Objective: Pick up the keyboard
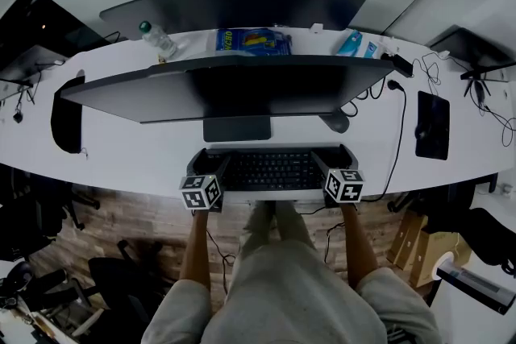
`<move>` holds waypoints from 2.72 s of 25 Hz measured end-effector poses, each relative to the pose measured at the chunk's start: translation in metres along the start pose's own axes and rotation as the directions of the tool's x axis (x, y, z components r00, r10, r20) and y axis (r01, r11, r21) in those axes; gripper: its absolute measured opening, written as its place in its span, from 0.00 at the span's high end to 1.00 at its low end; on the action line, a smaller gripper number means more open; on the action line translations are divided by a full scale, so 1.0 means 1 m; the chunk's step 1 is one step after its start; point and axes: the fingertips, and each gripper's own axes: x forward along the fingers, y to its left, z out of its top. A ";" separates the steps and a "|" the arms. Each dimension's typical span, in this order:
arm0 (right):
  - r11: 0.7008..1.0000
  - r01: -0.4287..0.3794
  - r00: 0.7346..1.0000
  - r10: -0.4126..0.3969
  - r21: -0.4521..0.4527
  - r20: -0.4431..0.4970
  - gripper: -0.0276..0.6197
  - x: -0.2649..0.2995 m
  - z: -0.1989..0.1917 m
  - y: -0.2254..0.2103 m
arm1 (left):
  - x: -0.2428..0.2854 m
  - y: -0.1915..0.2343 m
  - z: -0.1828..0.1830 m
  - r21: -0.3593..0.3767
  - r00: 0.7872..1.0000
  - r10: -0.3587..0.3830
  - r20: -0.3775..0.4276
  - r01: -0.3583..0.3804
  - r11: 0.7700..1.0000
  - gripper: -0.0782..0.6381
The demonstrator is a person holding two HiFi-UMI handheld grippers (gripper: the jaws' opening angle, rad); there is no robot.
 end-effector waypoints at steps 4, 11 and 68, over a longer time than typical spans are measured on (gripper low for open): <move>1.000 -0.001 1.000 0.001 0.000 0.018 0.31 -0.008 0.004 0.001 | -0.006 -0.005 0.008 0.003 1.000 0.000 0.026 0.000 1.000 0.43; 1.000 0.003 0.997 -0.002 -0.012 0.080 0.31 -0.030 0.023 0.003 | -0.020 -0.020 0.028 0.034 0.997 -0.007 0.081 0.005 0.999 0.43; 0.965 0.061 0.794 0.109 -0.257 0.598 0.31 -0.205 0.242 0.079 | -0.193 -0.102 0.230 0.208 0.801 -0.086 0.593 -0.049 0.977 0.44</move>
